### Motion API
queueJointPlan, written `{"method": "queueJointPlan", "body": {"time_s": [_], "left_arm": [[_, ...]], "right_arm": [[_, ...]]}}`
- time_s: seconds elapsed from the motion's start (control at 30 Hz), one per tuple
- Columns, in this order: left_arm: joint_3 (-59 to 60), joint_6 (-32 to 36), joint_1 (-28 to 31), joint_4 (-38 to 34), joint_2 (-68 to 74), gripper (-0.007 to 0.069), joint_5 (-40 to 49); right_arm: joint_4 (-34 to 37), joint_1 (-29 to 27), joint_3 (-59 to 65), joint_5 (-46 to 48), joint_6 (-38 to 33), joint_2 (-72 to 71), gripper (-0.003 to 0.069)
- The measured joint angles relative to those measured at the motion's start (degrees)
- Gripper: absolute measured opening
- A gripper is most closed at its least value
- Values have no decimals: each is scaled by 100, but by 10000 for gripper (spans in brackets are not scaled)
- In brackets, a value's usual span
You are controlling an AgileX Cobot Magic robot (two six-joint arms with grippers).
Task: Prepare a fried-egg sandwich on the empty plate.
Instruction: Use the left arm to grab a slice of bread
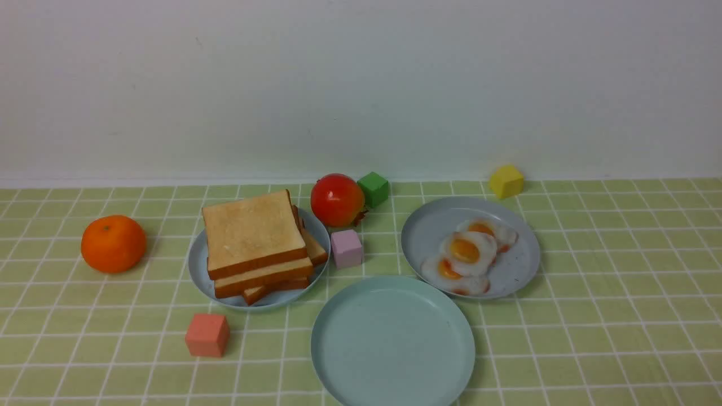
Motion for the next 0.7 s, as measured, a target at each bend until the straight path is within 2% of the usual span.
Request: {"method": "queueJointPlan", "body": {"time_s": [0.7], "left_arm": [[0, 0, 0, 0, 0, 238, 0]], "right_arm": [[0, 0, 0, -5, 0, 0, 241]]}}
